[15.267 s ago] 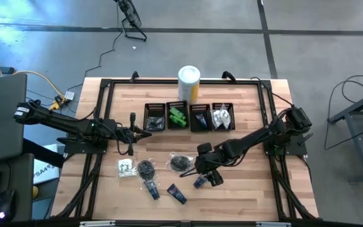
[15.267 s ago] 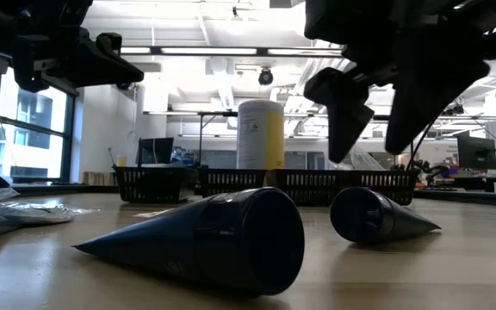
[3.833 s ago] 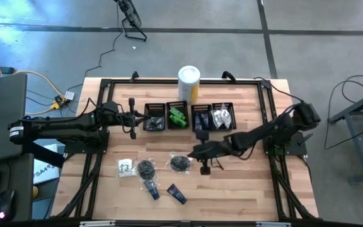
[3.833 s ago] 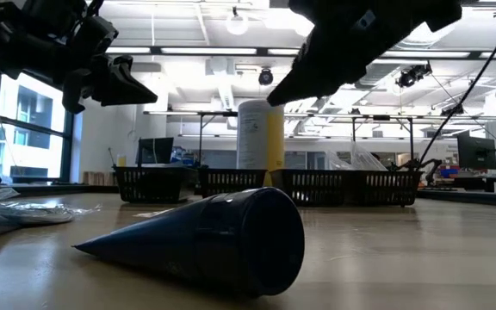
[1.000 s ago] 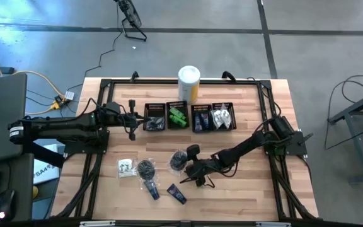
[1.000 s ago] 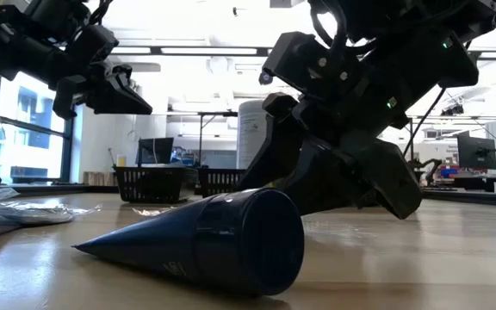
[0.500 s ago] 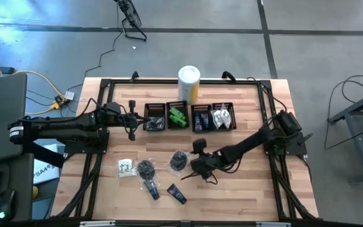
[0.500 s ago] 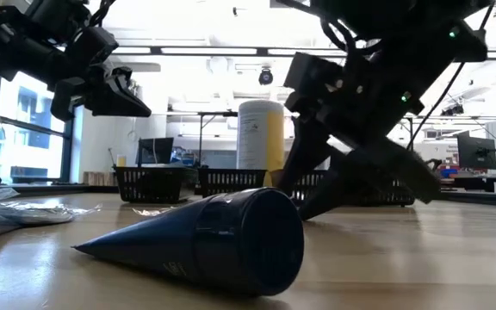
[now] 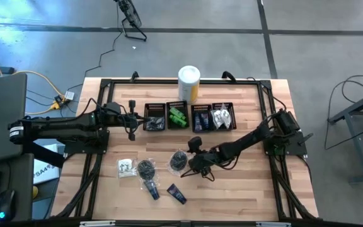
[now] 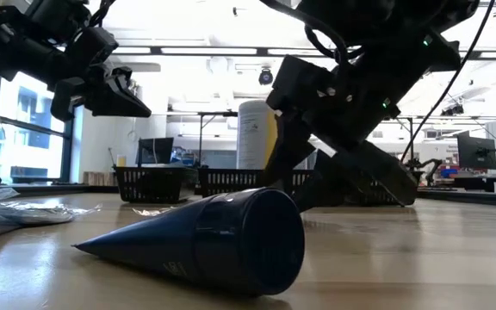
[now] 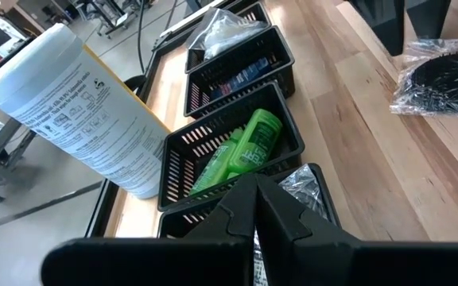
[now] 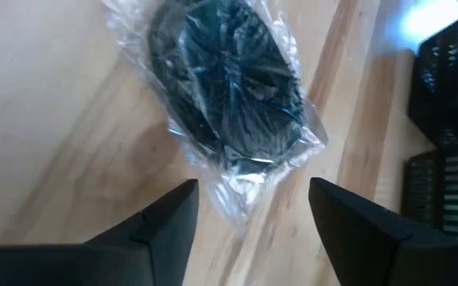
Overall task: Pick & Place Travel size toiletries
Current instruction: Put the right hairbrush into the left black bin
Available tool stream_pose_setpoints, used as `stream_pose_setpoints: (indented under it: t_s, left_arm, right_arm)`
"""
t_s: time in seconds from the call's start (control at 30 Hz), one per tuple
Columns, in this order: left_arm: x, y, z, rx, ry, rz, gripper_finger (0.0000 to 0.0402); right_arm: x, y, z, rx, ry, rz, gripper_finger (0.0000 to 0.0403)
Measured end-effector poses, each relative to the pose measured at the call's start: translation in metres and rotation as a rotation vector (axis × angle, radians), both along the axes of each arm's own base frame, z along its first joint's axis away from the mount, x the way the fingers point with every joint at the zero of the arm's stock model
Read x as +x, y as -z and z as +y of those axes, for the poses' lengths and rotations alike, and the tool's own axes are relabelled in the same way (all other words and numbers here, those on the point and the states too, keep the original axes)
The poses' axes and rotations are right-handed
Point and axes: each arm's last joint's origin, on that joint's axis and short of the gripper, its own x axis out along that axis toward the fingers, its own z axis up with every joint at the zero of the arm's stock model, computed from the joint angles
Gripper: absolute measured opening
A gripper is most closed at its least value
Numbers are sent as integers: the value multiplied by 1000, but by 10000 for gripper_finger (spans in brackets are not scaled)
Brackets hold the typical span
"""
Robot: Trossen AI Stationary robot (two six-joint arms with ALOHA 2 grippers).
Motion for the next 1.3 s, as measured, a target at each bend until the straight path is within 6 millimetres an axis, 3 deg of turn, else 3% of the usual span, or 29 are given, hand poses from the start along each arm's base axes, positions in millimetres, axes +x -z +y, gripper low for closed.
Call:
stream_pose_setpoints:
  t_s: [0.63,0.97,1.3]
  left_arm:
    - [0,0,0,0,0,0,0]
    - [0,0,0,0,0,0,0]
    - [0,0,0,0,0,0,0]
  right_arm:
    - [0,1,-4,56,34,14,12]
    - [-1,-7,-4,103,64,-16,3]
    - [-9,-58,-5,195,51,-142,2]
